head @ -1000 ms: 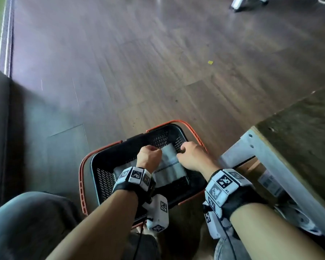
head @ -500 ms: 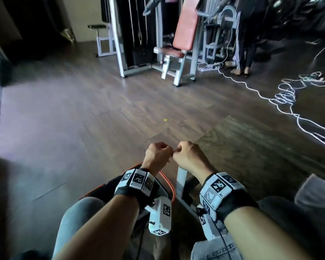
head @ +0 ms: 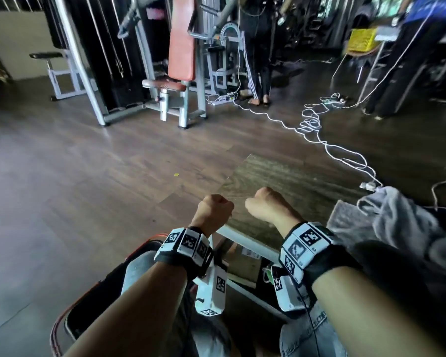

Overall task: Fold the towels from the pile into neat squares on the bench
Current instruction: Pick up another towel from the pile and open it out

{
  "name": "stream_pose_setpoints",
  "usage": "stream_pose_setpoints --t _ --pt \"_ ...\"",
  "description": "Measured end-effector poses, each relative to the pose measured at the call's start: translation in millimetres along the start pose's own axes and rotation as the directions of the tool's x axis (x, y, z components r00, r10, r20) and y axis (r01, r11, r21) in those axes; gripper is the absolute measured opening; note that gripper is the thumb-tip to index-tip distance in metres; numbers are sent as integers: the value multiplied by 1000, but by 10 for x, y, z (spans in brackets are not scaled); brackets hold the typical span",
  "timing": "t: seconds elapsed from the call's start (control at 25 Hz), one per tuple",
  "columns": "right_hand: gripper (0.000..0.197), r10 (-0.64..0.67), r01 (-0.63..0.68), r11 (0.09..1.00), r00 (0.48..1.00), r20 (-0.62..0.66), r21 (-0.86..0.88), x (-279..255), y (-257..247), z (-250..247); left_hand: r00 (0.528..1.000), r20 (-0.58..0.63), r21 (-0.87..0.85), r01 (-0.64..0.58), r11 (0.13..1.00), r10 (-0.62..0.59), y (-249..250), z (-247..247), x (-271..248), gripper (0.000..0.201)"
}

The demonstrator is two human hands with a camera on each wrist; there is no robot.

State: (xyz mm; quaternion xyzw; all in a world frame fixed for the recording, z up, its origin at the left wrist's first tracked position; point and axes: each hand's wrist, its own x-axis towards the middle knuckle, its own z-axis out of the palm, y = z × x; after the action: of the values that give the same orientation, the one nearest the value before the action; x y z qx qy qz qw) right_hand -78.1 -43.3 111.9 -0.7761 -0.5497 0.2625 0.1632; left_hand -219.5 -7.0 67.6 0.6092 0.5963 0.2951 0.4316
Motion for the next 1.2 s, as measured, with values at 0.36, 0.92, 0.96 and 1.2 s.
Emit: stream_pose_setpoints --t 0.36,0.92,0.96,1.2 --pt "22 296 -274 949 944 -143 153 -451 1483 -613 874 474 251 -247 936 103 412 1421 -77 30" --pt "35 278 -217 948 920 -277 232 -938 2970 -417 574 736 422 -804 419 360 439 2507 -380 25" --pt "52 172 -100 967 934 -313 236 -918 2929 -392 557 714 340 -806 484 425 498 2515 -384 21" --pt "11 -100 172 978 881 -462 116 -764 2646 -610 522 544 -25 -773 634 657 940 2395 -472 22"
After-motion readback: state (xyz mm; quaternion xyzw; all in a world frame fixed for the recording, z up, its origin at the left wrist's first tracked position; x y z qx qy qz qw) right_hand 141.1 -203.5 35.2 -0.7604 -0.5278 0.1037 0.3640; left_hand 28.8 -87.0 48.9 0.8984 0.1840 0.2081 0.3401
